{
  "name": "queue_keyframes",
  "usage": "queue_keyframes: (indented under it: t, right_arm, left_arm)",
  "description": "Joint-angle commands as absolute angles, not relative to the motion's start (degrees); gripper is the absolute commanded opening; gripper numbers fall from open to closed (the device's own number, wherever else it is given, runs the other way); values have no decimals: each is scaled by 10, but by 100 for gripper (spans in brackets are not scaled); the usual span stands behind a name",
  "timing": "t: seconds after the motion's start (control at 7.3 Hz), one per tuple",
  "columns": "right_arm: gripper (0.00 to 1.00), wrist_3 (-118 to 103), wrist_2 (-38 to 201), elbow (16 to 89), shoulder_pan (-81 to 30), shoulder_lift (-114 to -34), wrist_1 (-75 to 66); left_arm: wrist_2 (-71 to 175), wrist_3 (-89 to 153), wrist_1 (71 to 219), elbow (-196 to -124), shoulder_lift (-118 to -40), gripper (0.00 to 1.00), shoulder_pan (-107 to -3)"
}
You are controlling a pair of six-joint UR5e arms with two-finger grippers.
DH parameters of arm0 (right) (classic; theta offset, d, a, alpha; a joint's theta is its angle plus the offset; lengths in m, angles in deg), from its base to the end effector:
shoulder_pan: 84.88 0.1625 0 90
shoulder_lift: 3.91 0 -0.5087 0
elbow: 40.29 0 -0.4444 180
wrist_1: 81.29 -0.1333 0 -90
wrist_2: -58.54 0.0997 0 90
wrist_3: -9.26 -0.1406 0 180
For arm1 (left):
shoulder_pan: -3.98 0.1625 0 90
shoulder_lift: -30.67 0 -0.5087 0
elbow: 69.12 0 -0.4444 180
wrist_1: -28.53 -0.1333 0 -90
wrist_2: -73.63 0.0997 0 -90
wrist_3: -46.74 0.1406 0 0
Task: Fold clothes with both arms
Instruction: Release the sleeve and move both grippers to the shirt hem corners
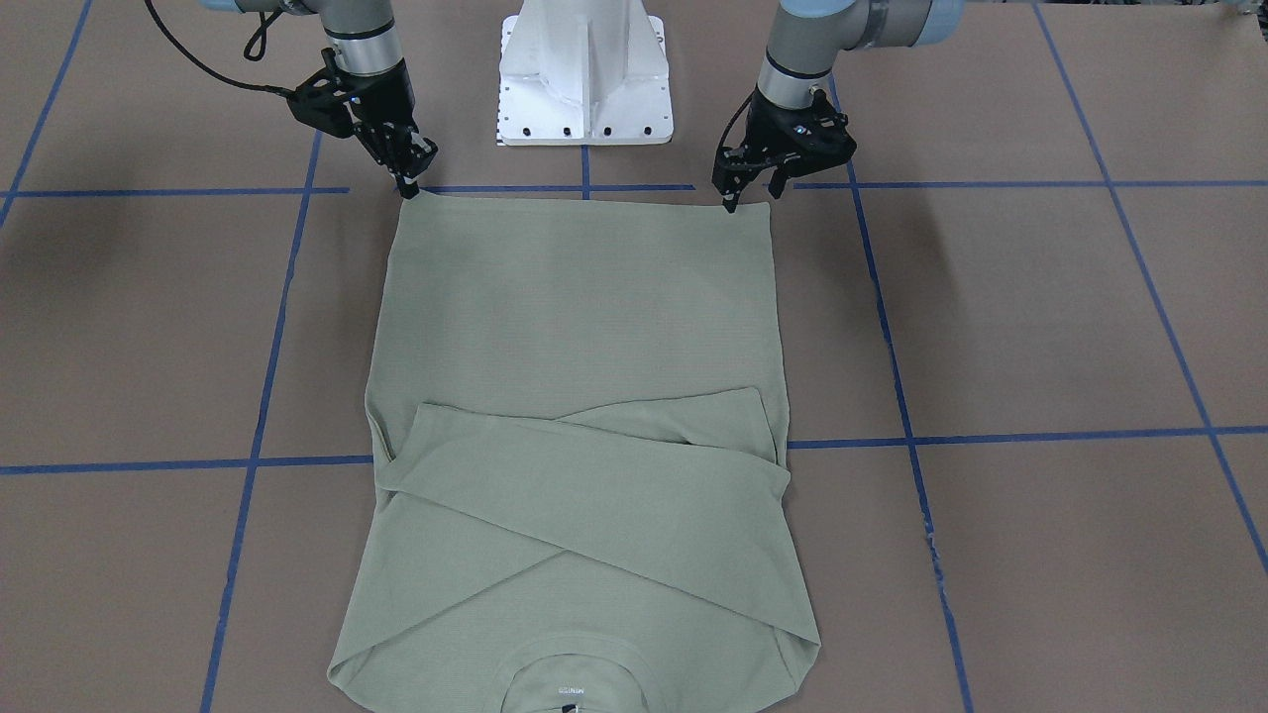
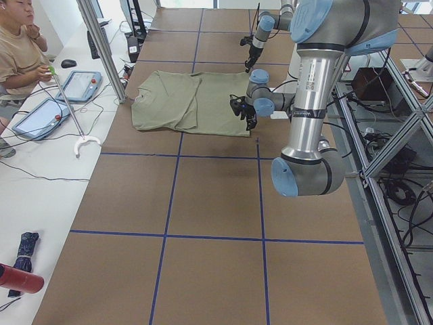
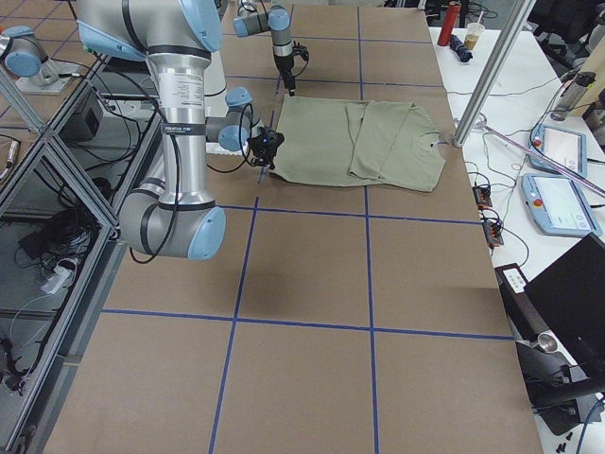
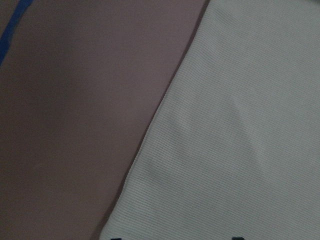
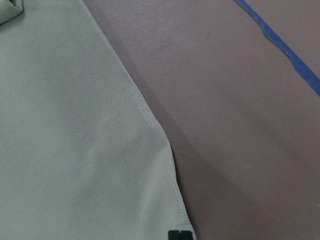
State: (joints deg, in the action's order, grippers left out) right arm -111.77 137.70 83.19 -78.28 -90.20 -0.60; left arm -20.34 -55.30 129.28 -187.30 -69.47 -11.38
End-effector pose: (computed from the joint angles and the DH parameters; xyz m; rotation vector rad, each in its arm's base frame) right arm -0.5337 -0.2226 0.4242 0.0035 -0.8466 0.6948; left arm 0.5550 -0.2806 0.4043 -0.0405 0.8644 -0.4186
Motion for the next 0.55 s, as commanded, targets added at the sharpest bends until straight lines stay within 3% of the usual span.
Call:
queue_keyframes:
  t: [0.0, 0.41]
  right_arm:
    - [0, -1118, 1377, 832, -783, -901, -6]
    - [0, -1118, 1377, 830, -784, -903, -6]
  left_arm:
    - [-198, -552, 1292, -1867, -682, 65, -105]
    - [-199, -552, 1292, -1862, -683, 60, -101]
